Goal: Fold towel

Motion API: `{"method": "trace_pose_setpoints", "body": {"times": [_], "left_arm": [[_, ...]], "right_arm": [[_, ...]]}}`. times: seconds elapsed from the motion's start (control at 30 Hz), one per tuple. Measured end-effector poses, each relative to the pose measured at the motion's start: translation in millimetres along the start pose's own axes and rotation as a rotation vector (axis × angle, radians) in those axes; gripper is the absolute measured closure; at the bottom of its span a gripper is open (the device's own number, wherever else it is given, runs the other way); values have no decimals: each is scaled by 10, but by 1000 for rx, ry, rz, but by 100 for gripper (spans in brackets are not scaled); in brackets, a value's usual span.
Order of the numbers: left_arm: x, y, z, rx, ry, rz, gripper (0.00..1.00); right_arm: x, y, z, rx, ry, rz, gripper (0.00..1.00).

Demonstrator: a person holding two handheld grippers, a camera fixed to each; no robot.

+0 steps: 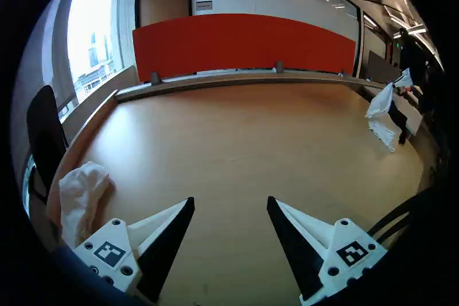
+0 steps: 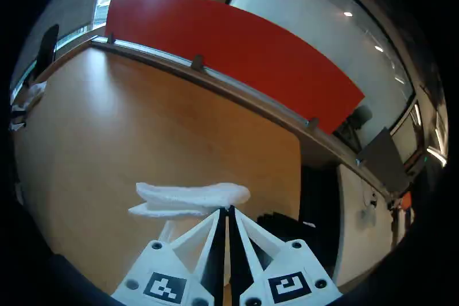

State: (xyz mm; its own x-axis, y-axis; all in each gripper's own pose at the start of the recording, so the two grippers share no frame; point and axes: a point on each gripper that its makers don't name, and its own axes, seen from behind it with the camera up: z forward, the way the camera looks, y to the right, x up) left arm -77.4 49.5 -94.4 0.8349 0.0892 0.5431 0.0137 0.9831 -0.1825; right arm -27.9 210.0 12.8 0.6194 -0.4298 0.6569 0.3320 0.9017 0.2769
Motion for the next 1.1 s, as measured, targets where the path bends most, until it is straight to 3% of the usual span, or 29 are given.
{"method": "trace_pose_setpoints", "body": {"times": [0.47, 1.1], "left_arm": [[-5, 65, -23, -4, -5, 14, 6], [-20, 56, -76, 6, -11, 23, 6]], "right_arm": [[-818, 6, -41, -5, -100, 105, 97], [-1365, -28, 64, -6, -200, 161, 97]]}}
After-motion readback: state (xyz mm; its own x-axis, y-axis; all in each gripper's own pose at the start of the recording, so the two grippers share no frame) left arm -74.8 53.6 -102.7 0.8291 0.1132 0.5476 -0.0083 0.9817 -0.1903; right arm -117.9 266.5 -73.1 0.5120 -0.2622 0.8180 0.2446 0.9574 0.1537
